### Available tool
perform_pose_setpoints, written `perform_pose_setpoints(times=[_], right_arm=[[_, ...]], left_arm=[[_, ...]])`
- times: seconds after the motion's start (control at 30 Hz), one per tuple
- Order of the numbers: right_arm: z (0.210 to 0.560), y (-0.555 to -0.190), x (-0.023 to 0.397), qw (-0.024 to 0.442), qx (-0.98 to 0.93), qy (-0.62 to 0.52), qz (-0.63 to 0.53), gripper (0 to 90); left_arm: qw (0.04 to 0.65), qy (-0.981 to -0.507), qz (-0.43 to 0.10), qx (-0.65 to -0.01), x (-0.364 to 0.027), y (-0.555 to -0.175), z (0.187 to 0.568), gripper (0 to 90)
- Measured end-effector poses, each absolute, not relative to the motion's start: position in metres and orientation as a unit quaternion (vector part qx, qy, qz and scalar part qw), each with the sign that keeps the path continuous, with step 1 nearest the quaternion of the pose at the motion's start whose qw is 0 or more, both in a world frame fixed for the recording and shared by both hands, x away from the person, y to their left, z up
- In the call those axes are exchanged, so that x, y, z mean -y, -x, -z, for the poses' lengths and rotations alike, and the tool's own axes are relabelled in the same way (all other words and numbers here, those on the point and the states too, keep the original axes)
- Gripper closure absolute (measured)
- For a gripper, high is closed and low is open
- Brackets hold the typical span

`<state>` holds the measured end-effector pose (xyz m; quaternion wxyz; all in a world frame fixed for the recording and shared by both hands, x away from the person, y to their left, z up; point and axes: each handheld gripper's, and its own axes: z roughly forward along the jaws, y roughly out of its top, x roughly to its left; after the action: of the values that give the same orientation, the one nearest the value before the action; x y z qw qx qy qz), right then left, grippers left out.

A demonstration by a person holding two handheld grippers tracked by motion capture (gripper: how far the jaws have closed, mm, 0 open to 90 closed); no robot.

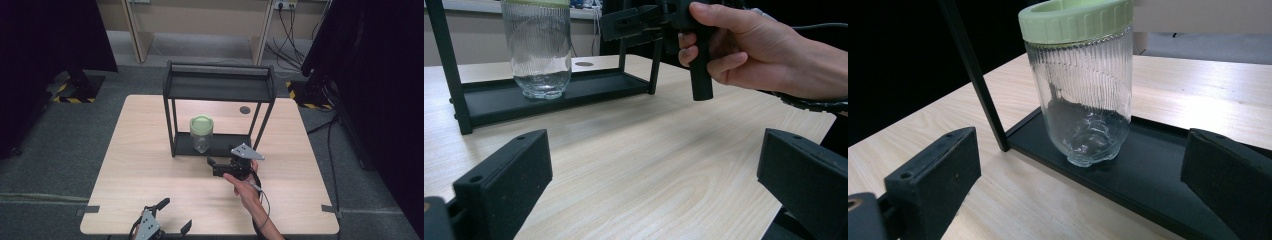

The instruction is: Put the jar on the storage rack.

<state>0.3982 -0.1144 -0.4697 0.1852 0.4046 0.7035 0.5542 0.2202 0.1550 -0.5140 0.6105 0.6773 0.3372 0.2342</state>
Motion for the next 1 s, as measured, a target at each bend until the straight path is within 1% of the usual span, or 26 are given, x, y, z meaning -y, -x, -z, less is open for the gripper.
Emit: perform_pose_setpoints(times=[0.47,0.7,1.0], right_arm=[[0.473,-0.385,0.119,0.187,-0.701,-0.400,-0.561,3.1],[0.472,-0.377,0.124,0.195,-0.704,-0.392,-0.559,3.1],[0.468,-0.359,0.134,0.199,-0.700,-0.385,-0.568,3.1]], left_arm=[[0.610,-0.677,-0.235,-0.337,-0.155,-0.220,0.514,0.6],[0.610,-0.677,-0.236,-0.337,-0.155,-0.220,0.514,0.6],[0.609,-0.678,-0.236,-0.337,-0.155,-0.220,0.514,0.6]])
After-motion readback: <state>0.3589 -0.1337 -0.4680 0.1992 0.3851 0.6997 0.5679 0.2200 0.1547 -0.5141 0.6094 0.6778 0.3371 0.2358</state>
